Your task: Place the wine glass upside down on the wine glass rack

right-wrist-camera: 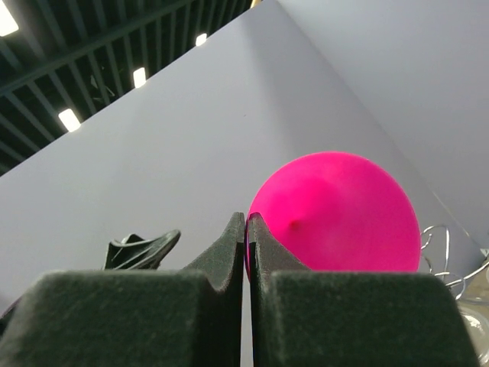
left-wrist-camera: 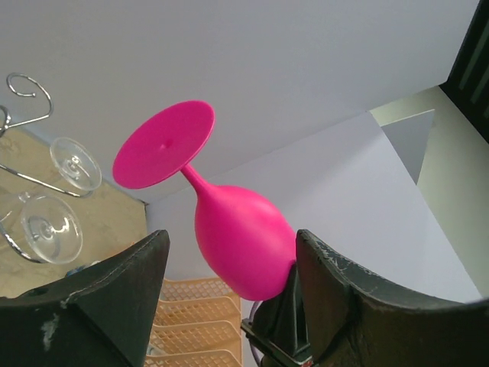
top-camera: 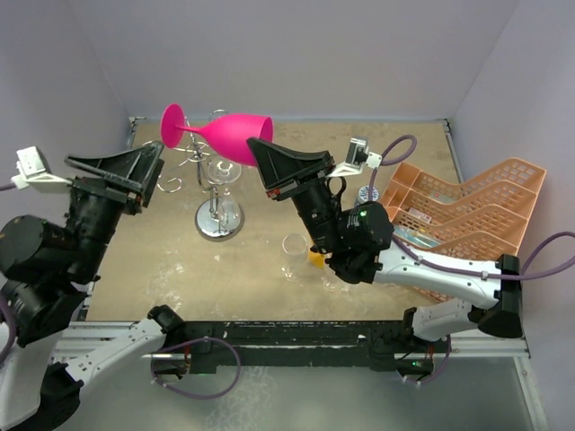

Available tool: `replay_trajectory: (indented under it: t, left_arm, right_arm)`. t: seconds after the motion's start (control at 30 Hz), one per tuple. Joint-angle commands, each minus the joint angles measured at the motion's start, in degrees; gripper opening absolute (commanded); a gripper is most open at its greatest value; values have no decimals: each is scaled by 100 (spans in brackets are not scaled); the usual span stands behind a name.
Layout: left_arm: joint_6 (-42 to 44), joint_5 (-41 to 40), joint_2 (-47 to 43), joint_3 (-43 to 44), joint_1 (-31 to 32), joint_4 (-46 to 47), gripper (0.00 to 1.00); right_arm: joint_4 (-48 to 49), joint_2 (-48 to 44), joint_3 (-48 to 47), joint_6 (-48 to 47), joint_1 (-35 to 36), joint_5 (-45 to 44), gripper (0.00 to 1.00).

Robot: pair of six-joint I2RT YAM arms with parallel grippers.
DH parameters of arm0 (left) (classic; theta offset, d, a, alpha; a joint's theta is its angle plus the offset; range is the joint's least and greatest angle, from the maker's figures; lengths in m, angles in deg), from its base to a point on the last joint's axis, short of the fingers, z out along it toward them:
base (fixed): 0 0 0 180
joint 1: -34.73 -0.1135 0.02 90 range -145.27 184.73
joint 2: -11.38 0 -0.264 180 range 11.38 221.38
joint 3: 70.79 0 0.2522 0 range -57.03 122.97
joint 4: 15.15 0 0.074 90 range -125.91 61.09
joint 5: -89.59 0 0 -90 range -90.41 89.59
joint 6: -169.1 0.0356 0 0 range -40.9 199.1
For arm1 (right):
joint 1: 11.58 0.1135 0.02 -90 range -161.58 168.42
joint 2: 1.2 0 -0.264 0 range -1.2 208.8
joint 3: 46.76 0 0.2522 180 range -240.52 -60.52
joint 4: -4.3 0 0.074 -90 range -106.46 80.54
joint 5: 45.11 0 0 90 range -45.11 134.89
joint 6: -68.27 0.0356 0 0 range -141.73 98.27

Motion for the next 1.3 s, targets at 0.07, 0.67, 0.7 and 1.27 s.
replay_trajectory:
  t: [0.07, 0.67, 0.7, 1.27]
  left_arm:
    - [-604, 76, 466, -118, -1, 781, 64]
    - [-838, -1388, 600, -703, -1, 2043, 43]
    - [-894, -1429, 593, -734, 0, 2137, 42]
    - [-365, -1526, 435, -1105, 0, 3013, 0]
  right_arm:
    - [426, 151, -416, 238, 14, -12, 0]
    - [749, 343, -241, 737, 18, 897, 0]
    - [751, 352, -234, 806, 15, 939, 0]
    - [582, 17, 396, 1340, 12, 1489, 4]
